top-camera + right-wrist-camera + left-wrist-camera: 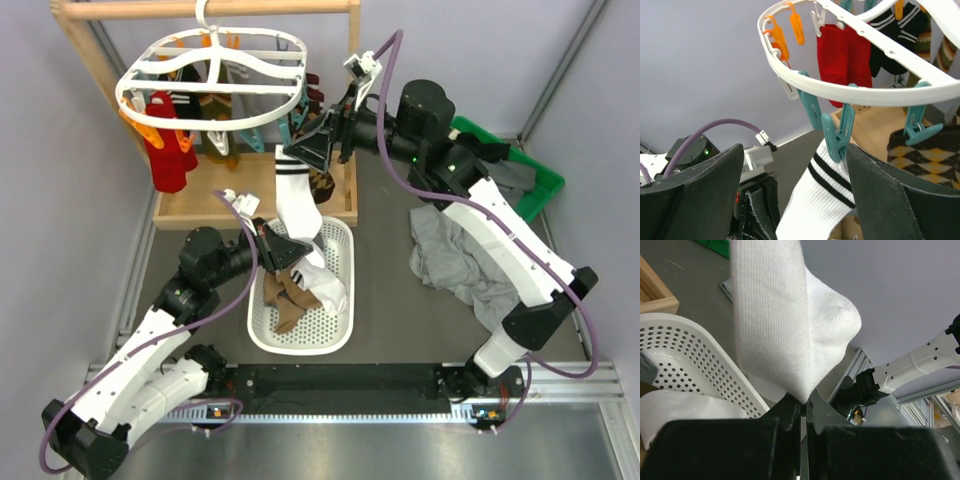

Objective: Remove the socks clipped to the hanger

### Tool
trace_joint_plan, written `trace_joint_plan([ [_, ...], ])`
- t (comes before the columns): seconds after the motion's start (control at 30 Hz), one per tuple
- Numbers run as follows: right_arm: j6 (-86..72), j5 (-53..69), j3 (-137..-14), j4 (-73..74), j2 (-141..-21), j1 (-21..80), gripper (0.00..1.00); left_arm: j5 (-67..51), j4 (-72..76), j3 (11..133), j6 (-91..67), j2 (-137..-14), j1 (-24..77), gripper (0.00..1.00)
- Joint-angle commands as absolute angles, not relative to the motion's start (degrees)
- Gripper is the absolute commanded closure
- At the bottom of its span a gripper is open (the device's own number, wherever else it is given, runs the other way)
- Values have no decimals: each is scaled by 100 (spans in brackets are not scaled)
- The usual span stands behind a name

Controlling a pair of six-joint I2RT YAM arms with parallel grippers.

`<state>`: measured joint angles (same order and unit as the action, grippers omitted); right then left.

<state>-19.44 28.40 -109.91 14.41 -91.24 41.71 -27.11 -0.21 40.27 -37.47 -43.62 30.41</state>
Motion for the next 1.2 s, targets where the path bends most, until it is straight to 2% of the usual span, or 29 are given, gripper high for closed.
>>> trace_joint_plan([
  [0.0,-2039,3270,-11373,967,-9360,4131,18,-2997,175,4175,-3849,-4263,3032,100],
  [0.5,-2584,3471,-11514,378,-9782,4131,17,-3252,439,4157,-4017,-4342,3024,100],
  [0.67,-2724,3472,-11531,316,-9861,4131,23,-3226,466,4131,-4017,-4368,3032,100],
  [1.17,-2821,3454,-11681,395,-10028,4122,30,-3243,466,4131,-4025,-4377,3032,100],
])
